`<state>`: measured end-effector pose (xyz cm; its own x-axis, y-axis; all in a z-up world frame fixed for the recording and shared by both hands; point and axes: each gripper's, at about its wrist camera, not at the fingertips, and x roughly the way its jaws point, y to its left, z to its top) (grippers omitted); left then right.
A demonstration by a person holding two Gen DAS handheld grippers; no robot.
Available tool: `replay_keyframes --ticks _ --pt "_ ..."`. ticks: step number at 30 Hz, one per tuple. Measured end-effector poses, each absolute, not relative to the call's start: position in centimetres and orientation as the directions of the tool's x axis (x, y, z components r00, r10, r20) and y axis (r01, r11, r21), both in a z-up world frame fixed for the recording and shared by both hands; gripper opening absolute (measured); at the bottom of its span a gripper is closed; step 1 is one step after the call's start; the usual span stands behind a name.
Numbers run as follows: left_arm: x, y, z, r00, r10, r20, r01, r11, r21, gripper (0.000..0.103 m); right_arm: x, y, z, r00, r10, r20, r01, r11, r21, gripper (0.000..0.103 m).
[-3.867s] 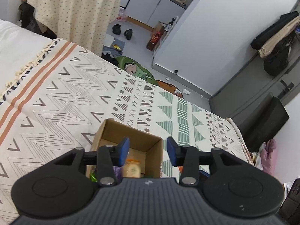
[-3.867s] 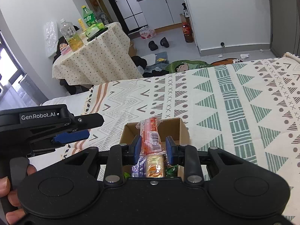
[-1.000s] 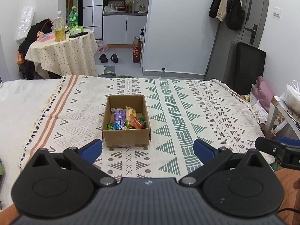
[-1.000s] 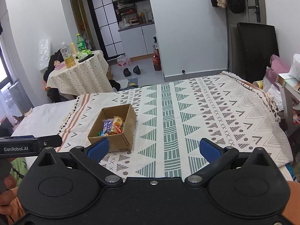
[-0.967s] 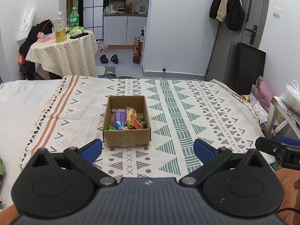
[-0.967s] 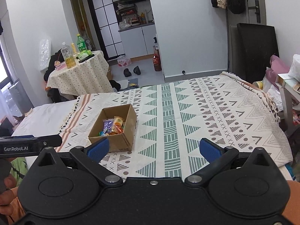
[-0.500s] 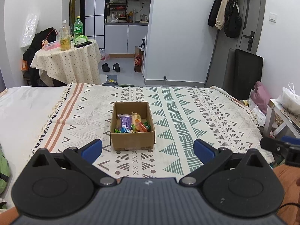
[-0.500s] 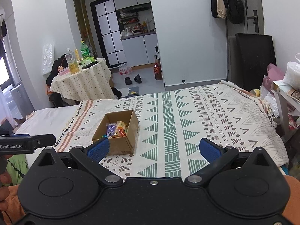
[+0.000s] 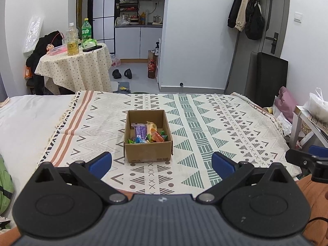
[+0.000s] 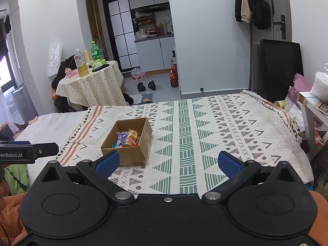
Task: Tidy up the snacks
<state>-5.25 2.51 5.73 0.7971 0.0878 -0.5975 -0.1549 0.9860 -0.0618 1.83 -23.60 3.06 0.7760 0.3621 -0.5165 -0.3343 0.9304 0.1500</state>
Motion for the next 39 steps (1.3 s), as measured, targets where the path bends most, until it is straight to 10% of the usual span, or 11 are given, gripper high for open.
replay_keyframes --ticks 39 --pt "-5.5 2.2 6.2 0.8 0.086 -0.594 -0.145 0.988 -0.053 0.103 2.1 -24.7 2.6 0.784 0.327 -0.528 -0.296 0.944 0.145 0.103"
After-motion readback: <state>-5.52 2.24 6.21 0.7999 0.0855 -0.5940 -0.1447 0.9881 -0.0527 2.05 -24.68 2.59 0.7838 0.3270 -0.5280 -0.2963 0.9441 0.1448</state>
